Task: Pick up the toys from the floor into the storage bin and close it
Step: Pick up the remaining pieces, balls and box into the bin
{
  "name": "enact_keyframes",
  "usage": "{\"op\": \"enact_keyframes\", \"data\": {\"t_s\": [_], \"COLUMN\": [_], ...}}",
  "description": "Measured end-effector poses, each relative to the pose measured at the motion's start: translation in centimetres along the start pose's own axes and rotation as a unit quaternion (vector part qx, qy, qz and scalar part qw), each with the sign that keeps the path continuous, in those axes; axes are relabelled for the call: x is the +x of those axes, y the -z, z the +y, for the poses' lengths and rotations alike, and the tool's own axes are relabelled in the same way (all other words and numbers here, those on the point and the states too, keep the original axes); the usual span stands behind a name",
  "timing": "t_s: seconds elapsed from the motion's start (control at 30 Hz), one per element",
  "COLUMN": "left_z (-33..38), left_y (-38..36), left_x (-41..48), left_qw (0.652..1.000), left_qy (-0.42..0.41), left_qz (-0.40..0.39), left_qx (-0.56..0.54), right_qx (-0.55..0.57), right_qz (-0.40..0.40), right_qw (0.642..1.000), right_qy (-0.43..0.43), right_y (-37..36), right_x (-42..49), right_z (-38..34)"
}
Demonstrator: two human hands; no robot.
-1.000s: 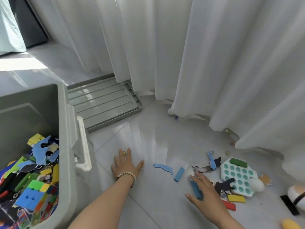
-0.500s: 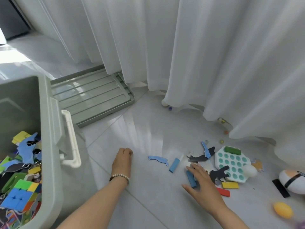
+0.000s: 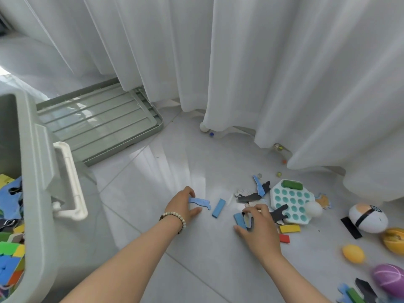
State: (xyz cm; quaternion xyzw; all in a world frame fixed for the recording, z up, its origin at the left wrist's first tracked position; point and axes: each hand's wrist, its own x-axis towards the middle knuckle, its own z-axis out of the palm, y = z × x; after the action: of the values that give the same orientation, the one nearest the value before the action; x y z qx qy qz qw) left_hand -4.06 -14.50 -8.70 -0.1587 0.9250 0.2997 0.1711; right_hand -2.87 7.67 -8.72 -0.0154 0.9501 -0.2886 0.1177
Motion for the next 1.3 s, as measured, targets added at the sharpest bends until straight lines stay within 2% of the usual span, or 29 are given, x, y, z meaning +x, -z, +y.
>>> {"op": "enact_keyframes", "data": {"t_s": [0.13, 0.27, 0.43, 0.67, 0.77, 0.83, 1.0, 1.1, 1.2, 1.23, 1.27, 1.3], "left_z": [0.1, 0.6, 1.3, 0.9, 0.0, -0.4, -0.5, -0.5, -0.6, -0.7, -0.8, -0.8], "left_y": [0.1, -0.4, -0.7, -1.2, -1.6, -1.7, -1.9, -2.1, -2.1, -2.2, -2.2, -2.1], "left_x": [0.0, -0.5, -0.5, -1.3, -1.6, -1.8, -1.8, -1.8, -2.2, -2.2, -2.4, -2.5], "left_qw": [1.000, 0.998, 0.994, 0.993, 0.996, 0.999, 0.998, 0.998, 0.998, 0.998, 0.998, 0.998], "left_qy": [0.009, 0.021, 0.024, -0.030, -0.033, -0.024, -0.006, -0.017, -0.025, -0.027, -0.030, -0.033], "left_qz": [-0.021, -0.060, -0.093, -0.089, -0.073, -0.046, -0.033, -0.039, -0.044, -0.045, -0.044, -0.043], "left_qx": [0.009, 0.002, 0.061, 0.073, 0.028, -0.011, -0.053, -0.035, -0.031, -0.035, -0.037, -0.039], "right_qx": [0.017, 0.077, 0.046, 0.110, 0.135, 0.189, 0.375, 0.521, 0.635, 0.647, 0.640, 0.610], "right_qz": [-0.019, 0.003, -0.022, -0.060, -0.046, -0.035, -0.039, -0.037, -0.072, -0.090, -0.109, -0.127], "right_qw": [1.000, 0.997, 0.999, 0.991, 0.989, 0.979, 0.912, 0.819, 0.715, 0.701, 0.705, 0.729], "right_qy": [0.011, -0.008, -0.005, -0.040, -0.048, -0.074, -0.161, -0.237, -0.282, -0.285, -0.286, -0.283], "right_y": [-0.4, -0.4, -0.4, -0.7, -0.7, -0.7, -0.7, -0.3, 0.3, 0.3, 0.4, 0.2], "right_x": [0.0, -0.2, 0.4, 0.1, 0.0, 0.1, 0.3, 0.5, 0.6, 0.6, 0.5, 0.4], "right_z": [0.2, 0.4, 0.1, -0.2, -0.1, -0.2, -0.6, -1.2, -1.8, -1.9, -2.0, -2.1]}}
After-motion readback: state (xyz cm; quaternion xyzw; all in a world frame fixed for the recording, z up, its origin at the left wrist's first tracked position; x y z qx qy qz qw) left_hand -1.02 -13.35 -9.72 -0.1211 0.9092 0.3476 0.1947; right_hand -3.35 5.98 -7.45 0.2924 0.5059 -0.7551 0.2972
